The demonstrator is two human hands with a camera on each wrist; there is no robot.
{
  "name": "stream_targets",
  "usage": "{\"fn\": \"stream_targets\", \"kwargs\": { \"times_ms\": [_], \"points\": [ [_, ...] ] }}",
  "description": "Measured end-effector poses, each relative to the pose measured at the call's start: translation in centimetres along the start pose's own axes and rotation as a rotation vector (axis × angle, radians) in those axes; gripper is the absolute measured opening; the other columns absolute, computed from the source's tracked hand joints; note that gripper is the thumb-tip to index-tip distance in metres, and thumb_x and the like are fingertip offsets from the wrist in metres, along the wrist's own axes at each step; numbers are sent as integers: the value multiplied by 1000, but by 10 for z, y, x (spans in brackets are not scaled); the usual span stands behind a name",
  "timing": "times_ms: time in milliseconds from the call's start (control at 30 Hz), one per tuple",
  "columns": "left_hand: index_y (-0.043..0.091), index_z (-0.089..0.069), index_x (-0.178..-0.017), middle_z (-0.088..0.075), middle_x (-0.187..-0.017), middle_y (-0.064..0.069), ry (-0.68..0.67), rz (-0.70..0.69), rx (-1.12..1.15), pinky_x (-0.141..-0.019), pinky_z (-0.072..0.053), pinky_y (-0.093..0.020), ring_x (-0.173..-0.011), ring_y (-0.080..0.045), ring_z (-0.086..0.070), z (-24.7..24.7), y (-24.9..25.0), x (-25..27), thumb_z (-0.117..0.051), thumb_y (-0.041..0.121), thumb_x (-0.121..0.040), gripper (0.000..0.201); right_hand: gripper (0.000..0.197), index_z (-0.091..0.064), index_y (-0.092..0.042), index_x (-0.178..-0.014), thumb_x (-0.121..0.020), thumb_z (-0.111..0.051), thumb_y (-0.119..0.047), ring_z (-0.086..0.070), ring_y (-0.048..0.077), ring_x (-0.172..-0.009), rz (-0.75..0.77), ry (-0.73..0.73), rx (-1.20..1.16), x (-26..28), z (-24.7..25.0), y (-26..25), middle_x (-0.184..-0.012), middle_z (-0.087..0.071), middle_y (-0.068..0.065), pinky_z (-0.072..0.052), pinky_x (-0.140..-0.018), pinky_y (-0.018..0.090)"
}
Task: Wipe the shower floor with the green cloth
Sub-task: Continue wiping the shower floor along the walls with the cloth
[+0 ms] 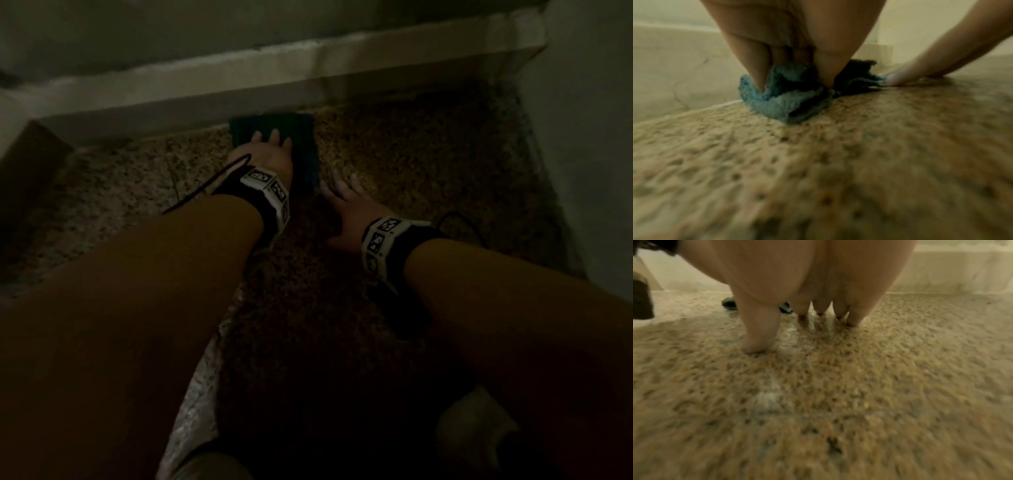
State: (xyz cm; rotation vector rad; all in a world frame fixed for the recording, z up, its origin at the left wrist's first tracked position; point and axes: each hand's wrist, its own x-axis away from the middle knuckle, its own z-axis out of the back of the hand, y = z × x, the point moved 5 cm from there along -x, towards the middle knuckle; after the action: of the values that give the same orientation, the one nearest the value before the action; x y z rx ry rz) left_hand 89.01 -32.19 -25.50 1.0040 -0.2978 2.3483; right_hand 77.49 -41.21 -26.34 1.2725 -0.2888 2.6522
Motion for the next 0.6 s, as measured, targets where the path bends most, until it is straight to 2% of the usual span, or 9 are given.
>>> {"fn": "stream_targets", "kwargs": {
  "times_ms": [133, 267, 367, 467, 600],
  "points": [
    [20, 3, -152, 12, -158, 1, -33, -35, -10, -113, -19, -49, -146, -25, 4, -8, 1, 9, -40, 7, -99, 69, 99, 13, -29, -150, -87, -60, -50, 18, 26, -144, 10, 22, -7, 2, -1, 3, -155, 27, -2, -8, -118, 42],
    [21, 5, -151, 15, -158, 1, -105, -57, 7, -113, -18, -52, -146, -25, 6, -34, 8, 28, -43, 10, -98, 72, 99, 10, -30, -150, -85, -61, -51, 13, 24, -145, 29, 34, 15, 3, 2, 6, -156, 24, -5, -14, -117, 41],
    [21, 5, -151, 15, -157, 1, -162, -85, 15, -114, -15, -47, -146, -25, 7, -48, 12, 38, -43, 7, -97, 74, 91, 5, -29, -151, -88, -59, -47, 8, 22, -146, 73, 29, 48, 3, 9, 11, -157, 20, -4, -17, -116, 39],
    [23, 6, -151, 17, -157, 2, -184, -80, 5, -116, -17, -48, -145, -24, 9, -53, 13, 46, -47, 1, -94, 81, 86, 3, -25, -152, -91, -55, -46, 3, 22, -147, 95, 10, 138, 6, 16, 21, -158, 16, -1, -17, -116, 36],
    [25, 7, -151, 19, -157, 3, -154, -77, -6, -117, -13, -43, -145, -23, 11, -52, 10, 52, -45, 2, -95, 79, 83, 7, -31, -151, -94, -53, -42, 11, 27, -146, 90, -24, 226, 5, 17, 38, -158, 18, -1, -17, -117, 40]
  ]
}}
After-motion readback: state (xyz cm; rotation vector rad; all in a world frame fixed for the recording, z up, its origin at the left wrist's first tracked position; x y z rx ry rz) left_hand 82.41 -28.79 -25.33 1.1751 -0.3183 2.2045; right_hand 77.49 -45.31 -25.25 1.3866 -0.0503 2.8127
